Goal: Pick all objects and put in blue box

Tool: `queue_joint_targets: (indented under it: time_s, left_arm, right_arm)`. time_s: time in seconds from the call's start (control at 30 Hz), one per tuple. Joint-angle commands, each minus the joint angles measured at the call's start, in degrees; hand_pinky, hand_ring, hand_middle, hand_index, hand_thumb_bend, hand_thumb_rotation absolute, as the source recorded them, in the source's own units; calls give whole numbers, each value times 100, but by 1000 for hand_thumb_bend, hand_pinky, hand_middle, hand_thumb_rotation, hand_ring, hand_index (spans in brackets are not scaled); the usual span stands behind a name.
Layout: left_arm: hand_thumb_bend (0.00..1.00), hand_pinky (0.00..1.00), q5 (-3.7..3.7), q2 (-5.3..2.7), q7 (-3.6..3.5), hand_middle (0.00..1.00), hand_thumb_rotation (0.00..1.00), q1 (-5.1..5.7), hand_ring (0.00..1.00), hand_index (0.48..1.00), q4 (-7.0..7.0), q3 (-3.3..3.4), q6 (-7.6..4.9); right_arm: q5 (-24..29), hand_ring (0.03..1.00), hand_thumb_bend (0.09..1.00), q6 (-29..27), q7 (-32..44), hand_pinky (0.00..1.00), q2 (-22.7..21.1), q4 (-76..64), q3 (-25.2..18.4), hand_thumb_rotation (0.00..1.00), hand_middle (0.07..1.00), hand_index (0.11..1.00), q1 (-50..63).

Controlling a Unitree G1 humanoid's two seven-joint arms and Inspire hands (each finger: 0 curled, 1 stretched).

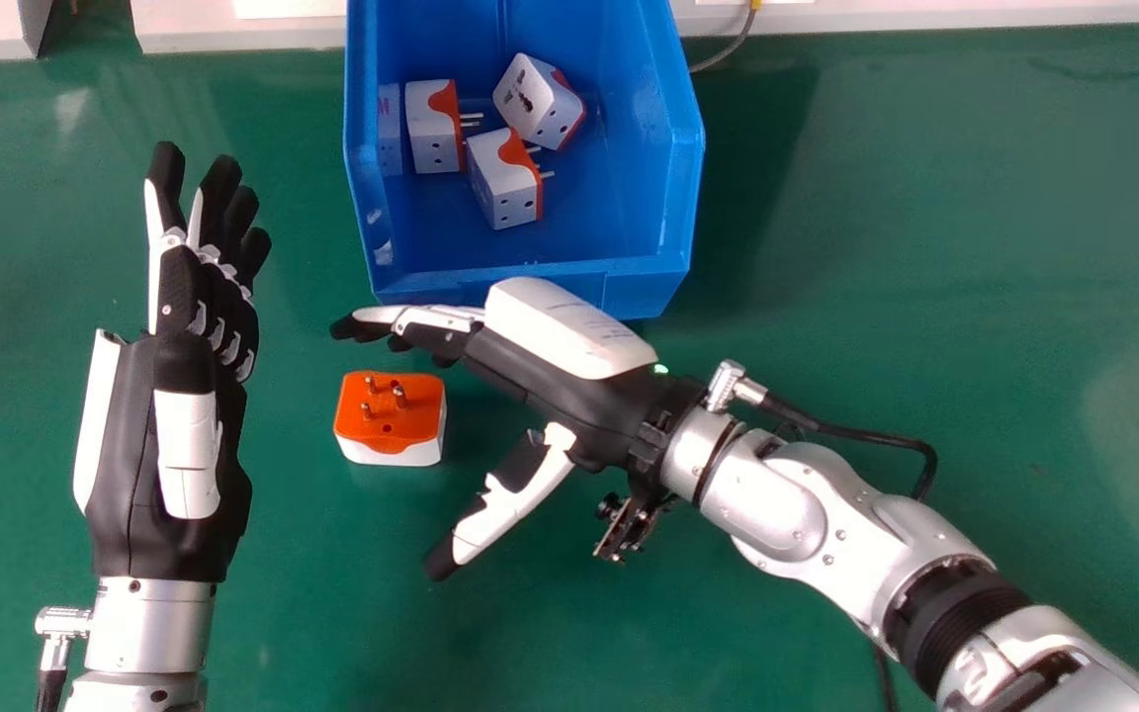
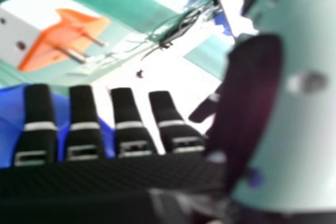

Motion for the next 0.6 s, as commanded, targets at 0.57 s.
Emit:
queue_joint_targets:
  time_s: [0.57]
  left_arm:
    - [894,1000,82,2,114,1000,1000,11,1000,993,-132,-10,-238]
  right_arm:
    - [36,808,1000,64,56,701,179,374,74,276,859,864,-480]
